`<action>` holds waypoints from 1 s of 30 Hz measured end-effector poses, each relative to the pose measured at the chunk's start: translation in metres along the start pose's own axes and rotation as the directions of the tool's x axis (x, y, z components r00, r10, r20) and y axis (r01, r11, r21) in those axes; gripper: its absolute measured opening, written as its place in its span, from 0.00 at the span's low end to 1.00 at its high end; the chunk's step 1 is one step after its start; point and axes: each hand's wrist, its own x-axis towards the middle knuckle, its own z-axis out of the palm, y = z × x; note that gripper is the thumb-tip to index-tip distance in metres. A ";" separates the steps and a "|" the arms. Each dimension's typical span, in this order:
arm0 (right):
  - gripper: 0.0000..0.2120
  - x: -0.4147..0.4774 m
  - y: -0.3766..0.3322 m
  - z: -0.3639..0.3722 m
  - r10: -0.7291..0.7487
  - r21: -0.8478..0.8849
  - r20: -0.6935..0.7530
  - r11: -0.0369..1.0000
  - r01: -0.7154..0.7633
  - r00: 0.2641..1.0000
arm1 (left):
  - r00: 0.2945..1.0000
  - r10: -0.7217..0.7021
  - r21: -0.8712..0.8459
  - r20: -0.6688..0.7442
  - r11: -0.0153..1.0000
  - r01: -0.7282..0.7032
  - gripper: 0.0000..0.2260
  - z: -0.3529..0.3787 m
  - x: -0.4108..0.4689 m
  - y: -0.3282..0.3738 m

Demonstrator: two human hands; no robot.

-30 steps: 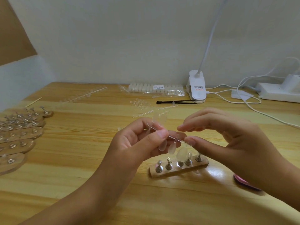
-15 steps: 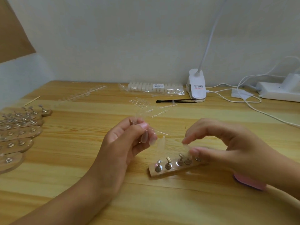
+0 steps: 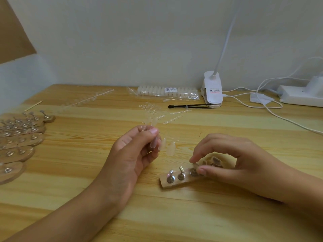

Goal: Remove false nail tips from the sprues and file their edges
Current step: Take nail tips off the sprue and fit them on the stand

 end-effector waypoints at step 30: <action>0.06 0.006 -0.040 0.003 -0.190 -0.117 -0.370 0.981 0.157 0.909 | 0.945 0.236 0.425 0.228 0.849 -0.314 0.06 0.019 -0.026 -0.001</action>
